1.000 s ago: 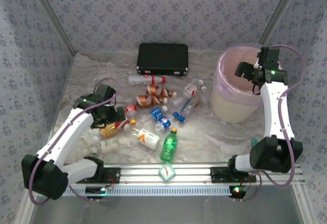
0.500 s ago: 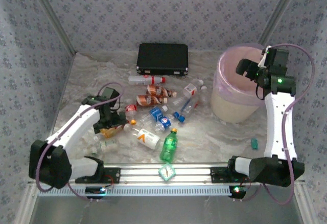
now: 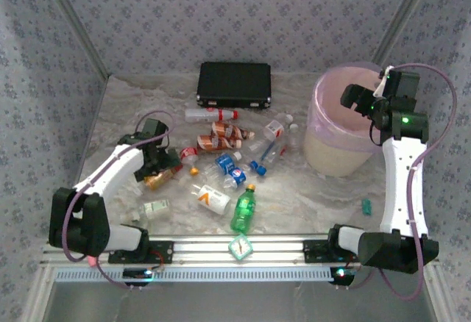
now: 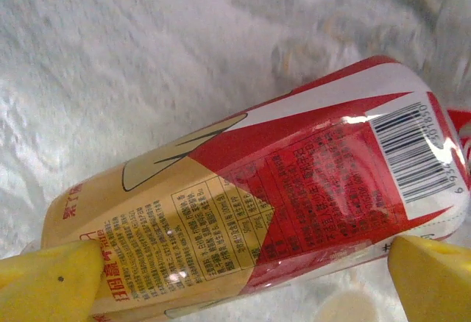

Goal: Put the plastic bottles in the bin

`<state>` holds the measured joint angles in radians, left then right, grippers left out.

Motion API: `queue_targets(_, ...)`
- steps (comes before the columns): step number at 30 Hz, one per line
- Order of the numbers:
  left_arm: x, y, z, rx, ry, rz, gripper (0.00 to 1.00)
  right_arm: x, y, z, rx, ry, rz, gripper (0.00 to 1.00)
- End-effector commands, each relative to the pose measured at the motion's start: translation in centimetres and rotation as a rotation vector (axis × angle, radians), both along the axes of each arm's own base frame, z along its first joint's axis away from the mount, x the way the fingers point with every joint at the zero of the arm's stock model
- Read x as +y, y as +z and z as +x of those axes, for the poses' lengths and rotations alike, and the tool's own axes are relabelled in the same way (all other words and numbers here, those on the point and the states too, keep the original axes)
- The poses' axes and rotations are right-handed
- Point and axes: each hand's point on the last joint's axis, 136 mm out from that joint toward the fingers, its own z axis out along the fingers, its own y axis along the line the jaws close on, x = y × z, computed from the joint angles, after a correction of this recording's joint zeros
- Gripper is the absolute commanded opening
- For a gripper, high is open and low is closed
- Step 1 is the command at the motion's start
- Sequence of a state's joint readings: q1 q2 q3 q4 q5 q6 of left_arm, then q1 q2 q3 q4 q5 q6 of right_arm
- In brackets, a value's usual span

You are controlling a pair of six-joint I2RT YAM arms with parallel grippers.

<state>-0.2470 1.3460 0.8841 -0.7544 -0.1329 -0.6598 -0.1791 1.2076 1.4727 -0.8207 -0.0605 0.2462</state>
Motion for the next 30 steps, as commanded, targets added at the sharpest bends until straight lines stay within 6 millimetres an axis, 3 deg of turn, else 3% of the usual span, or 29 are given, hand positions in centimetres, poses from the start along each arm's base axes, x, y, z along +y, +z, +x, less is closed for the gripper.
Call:
queue_targets(1, 0.4, -1.7, 2.3, -0.034, 0.004, 0.011, 1.0, 0.2, 0.9, -0.5, -0.025, 0.003, 0.011, 0.98)
queue_targets(6, -0.9, -1.7, 6.7, -0.095, -0.002, -0.07, 1.0, 0.3, 0.8, -0.4, -0.025, 0.007, 0.019, 0.98)
queue_targets(10, -2.4, 0.1, 9.1, -0.141, -0.09, -0.093, 1.0, 0.4, 0.9, -0.4, -0.026, 0.012, 0.021, 0.98)
queue_targets(14, -0.7, 3.1, 8.1, -0.137, -0.22, 0.05, 1.0, 0.4, 1.2, -0.6, -0.031, 0.013, 0.017, 0.98)
queue_targets(19, -0.6, 4.9, 5.5, -0.107, -0.471, 0.12, 1.0, 0.5, 1.0, -0.3, -0.037, 0.018, 0.028, 0.98)
queue_targets(24, -1.6, 4.8, 4.8, -0.066, -0.616, 0.076, 1.0, 0.8, 1.0, 0.1, -0.04, 0.028, 0.042, 0.98)
queue_targets(30, -1.9, 2.9, 7.1, -0.027, -0.662, -0.036, 0.98, 1.4, 1.6, 0.0, -0.054, 0.05, 0.053, 0.98)
